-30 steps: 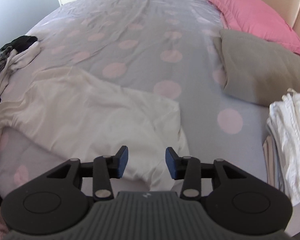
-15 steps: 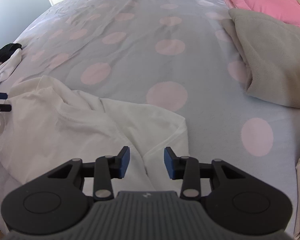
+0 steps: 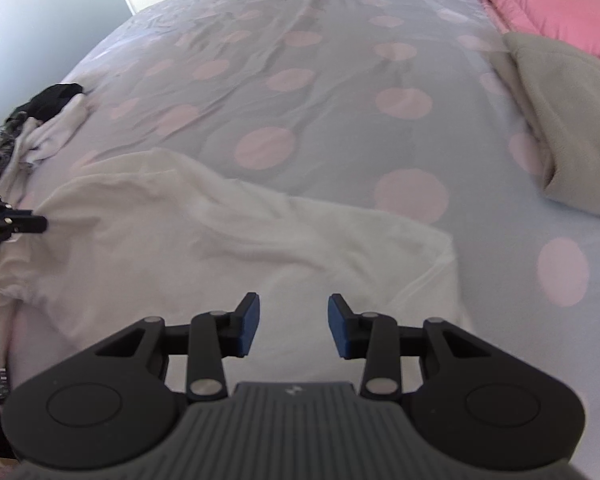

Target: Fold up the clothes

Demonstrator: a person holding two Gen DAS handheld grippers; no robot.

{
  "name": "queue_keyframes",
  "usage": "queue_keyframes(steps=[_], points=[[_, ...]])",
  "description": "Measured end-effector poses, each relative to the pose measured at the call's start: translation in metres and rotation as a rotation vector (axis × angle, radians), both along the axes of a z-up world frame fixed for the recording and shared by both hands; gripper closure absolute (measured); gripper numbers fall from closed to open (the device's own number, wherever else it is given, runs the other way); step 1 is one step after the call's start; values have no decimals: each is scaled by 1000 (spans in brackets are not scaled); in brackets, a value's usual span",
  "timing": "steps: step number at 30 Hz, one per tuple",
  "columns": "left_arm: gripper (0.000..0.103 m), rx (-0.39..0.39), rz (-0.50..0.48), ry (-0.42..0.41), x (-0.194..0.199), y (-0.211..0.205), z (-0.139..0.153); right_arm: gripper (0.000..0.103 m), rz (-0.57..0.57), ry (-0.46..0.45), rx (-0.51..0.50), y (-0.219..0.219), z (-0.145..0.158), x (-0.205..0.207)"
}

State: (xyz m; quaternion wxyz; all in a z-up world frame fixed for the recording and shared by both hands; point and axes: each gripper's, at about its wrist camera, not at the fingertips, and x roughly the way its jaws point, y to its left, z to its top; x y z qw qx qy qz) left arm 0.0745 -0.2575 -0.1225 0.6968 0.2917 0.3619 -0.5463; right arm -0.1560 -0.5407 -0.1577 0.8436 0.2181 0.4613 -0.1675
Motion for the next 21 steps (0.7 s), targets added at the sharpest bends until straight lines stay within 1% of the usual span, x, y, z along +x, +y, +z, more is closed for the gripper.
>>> queue_keyframes(steps=[4, 7, 11, 13, 16, 18, 21], points=[[99, -32, -26, -18, -46, 10, 6, 61, 6, -37, 64, 32, 11, 5], [99, -30, -51, -43, -78, 14, 0, 59, -6, -83, 130, 56, 17, 6], [99, -14, -65, -69, -112, 17, -16, 58, -80, -126, 289, 82, 13, 3], [99, -3, -93, -84, -127, 17, -24, 58, -124, -138, 360, 91, 8, 0], [99, 8, -134, -108, -148, 17, -34, 58, -164, -122, 420, 99, -1, 0], [100, 4, -136, -120, -156, 18, -39, 58, -174, -105, 439, 102, -7, 2], [99, -13, -134, -139, -165, 21, -41, 57, -205, -35, 450, 107, -21, 6]])
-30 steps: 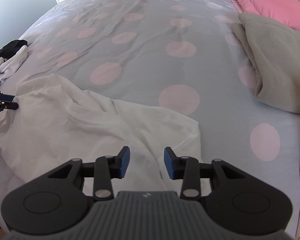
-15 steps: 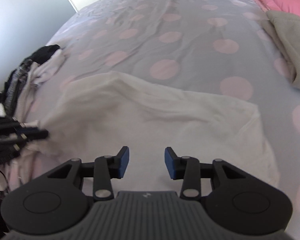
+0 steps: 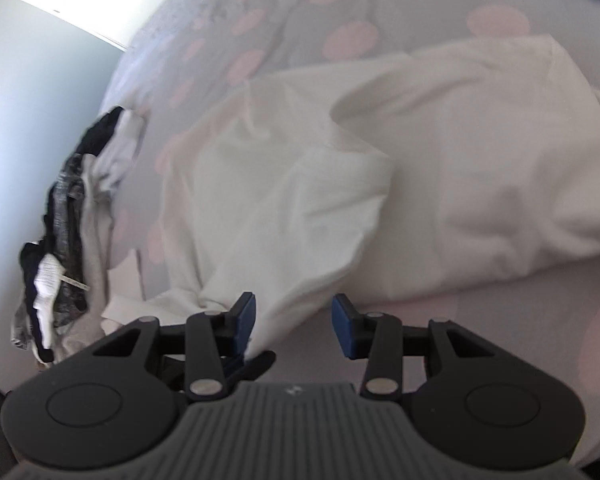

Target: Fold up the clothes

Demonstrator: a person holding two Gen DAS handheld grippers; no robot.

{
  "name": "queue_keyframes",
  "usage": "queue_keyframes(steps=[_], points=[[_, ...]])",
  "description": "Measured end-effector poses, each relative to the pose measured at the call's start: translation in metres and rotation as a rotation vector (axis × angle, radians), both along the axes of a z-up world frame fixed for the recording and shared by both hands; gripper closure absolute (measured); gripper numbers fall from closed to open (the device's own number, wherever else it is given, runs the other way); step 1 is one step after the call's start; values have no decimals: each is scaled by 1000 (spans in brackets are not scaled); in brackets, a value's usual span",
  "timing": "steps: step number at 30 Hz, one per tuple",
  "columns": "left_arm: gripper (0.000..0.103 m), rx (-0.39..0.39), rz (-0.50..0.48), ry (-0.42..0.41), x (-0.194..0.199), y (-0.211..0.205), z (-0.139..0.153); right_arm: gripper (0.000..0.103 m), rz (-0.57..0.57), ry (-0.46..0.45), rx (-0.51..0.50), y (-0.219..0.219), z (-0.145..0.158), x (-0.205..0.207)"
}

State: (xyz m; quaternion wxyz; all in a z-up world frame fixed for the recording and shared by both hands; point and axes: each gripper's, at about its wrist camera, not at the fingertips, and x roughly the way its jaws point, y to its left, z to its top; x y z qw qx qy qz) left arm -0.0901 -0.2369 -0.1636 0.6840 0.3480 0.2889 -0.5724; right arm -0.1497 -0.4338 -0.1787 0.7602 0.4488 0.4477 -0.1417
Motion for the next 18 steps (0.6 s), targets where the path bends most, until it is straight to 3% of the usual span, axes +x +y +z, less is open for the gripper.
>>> queue_keyframes(steps=[6, 10, 12, 13, 15, 18], points=[[99, 11, -51, -33, -13, 2, -9, 57, -46, 29, 128, -1, -23, -5], [99, -22, -91, -30, -21, 0, -5, 60, -24, 35, 144, 5, -30, -1], [100, -16, -98, -34, -24, -3, -5, 81, -21, 37, 130, 6, -33, -1], [99, -13, -97, -36, -24, -4, -6, 85, -16, 38, 117, 7, -32, -1], [95, -23, -84, -27, -25, -4, -4, 92, 0, 40, 78, 7, -28, -2], [74, -35, -68, 0, -27, 1, 2, 94, 53, 60, -33, 10, -17, -5]])
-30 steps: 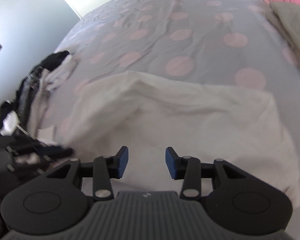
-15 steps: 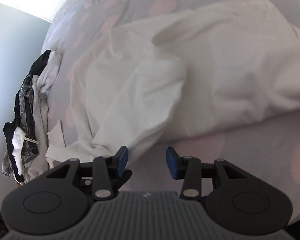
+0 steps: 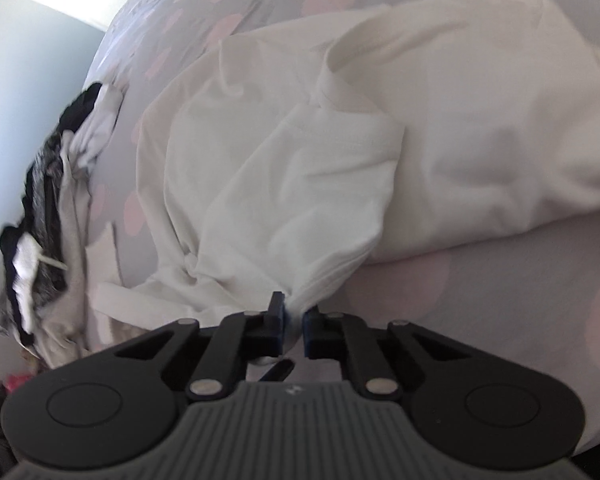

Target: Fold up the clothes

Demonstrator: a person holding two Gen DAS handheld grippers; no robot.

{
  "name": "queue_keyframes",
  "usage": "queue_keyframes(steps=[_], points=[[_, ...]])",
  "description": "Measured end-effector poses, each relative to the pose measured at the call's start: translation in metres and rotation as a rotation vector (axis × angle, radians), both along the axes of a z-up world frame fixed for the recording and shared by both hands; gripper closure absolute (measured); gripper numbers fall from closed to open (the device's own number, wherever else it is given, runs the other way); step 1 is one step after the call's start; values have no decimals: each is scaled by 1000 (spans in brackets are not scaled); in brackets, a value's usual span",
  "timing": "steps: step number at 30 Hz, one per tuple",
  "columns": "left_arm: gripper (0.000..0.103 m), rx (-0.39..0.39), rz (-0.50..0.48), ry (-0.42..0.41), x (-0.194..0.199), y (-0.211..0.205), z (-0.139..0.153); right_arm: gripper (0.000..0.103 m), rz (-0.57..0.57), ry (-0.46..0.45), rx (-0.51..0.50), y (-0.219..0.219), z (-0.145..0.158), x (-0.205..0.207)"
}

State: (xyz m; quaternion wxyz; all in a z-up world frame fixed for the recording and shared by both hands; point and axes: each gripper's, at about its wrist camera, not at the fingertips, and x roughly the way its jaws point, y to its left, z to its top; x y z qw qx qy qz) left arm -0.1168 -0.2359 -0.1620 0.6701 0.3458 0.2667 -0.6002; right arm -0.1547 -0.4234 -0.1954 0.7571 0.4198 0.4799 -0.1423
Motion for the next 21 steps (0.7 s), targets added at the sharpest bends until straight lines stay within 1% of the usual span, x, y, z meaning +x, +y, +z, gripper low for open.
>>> queue_keyframes(steps=[2, 5, 8, 11, 14, 17, 20, 21], points=[[65, -5, 0, 1, -1, 4, 3, 94, 51, 25, -86, 2, 7, -3], [61, -3, 9, -4, 2, 10, 7, 95, 77, 68, -173, 1, 13, -12], [58, -10, 50, 40, 10, 14, 12, 95, 79, 109, -188, -5, 14, -27], [56, -15, 88, 80, 19, 14, 17, 96, 73, 165, -231, -15, 17, -48], [56, -5, 106, 83, 28, 12, 19, 96, 21, 224, -300, -34, 23, -78], [56, 12, 121, 74, 36, 9, 23, 97, -56, 277, -338, -59, 27, -101], [55, 23, 129, 40, 46, 6, 29, 97, -116, 296, -384, -79, 32, -115], [54, 27, 136, 31, 51, 5, 31, 97, -135, 288, -373, -85, 32, -116]])
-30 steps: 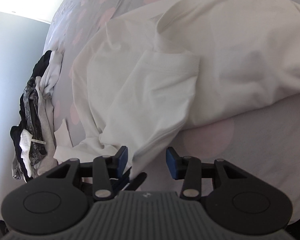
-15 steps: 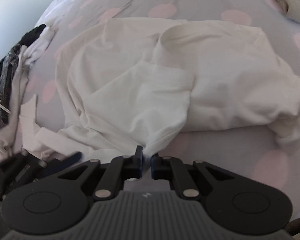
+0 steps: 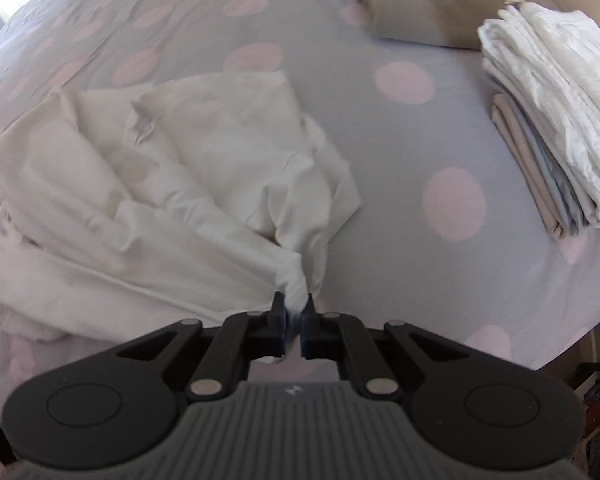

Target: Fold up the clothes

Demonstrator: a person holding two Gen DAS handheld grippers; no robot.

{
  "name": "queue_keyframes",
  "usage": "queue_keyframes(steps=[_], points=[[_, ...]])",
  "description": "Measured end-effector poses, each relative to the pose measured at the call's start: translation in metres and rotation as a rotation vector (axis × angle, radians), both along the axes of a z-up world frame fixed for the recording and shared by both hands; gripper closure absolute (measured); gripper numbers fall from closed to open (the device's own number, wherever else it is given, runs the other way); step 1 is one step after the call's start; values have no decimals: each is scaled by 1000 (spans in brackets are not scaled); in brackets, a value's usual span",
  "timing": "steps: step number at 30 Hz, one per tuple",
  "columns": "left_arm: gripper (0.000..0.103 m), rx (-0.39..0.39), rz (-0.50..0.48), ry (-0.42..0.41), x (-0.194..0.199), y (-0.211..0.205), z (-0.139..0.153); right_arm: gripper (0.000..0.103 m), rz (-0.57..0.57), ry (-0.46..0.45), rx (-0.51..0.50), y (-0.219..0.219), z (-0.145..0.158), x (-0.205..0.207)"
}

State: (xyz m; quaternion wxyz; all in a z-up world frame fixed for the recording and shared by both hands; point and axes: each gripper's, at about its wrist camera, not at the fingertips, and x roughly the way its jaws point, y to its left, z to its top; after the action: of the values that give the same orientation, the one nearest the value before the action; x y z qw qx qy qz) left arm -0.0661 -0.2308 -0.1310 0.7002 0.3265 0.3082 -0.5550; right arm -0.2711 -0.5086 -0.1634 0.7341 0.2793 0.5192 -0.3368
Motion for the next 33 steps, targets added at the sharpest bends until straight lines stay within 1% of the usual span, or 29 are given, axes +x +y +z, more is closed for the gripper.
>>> queue_keyframes(steps=[2, 5, 7, 9, 10, 11, 14, 16, 21, 22, 23, 24, 26, 27, 29, 30, 31, 33], points=[[47, 7, 17, -3, 16, -4, 4, 97, -8, -15, 3, -5, -3, 2], [42, 13, 70, 14, 48, -17, 10, 96, -6, -27, -12, -9, -10, 8], [42, 18, 111, 35, 73, -27, 15, 96, 5, -35, -21, -9, -11, 13], [39, 8, 149, 59, 95, -37, 17, 96, 14, -42, -25, -10, -12, 16], [36, 2, 168, 72, 106, -42, 18, 96, 18, -44, -25, -11, -13, 17], [35, 1, 183, 85, 115, -49, 18, 96, 15, -46, -17, -13, -16, 19], [34, 1, 220, 120, 144, -73, 14, 96, 18, -46, -10, -14, -18, 23], [34, 16, 237, 143, 162, -92, 6, 96, 23, -46, -10, -15, -19, 25], [34, 85, 252, 181, 191, -137, -30, 96, 19, -51, -1, -18, -23, 26], [36, 95, 252, 186, 194, -144, -38, 96, 16, -51, 3, -18, -24, 26], [41, 105, 251, 196, 197, -151, -46, 96, 12, -50, 8, -19, -24, 27], [43, 116, 250, 216, 199, -156, -54, 96, 9, -50, 12, -19, -25, 27], [64, 116, 253, 251, 200, -162, -65, 96, 8, -49, 15, -21, -26, 29], [67, 108, 257, 261, 199, -163, -68, 96, 7, -48, 16, -21, -26, 31], [97, 81, 261, 247, 195, -160, -68, 96, 6, -48, 17, -22, -26, 32], [101, 62, 257, 245, 193, -157, -64, 96, 4, -49, 18, -22, -26, 32], [102, 44, 255, 238, 192, -154, -58, 96, 1, -51, 19, -22, -26, 32], [102, 14, 255, 194, 187, -144, -41, 96, -1, -61, 11, -22, -24, 32]])
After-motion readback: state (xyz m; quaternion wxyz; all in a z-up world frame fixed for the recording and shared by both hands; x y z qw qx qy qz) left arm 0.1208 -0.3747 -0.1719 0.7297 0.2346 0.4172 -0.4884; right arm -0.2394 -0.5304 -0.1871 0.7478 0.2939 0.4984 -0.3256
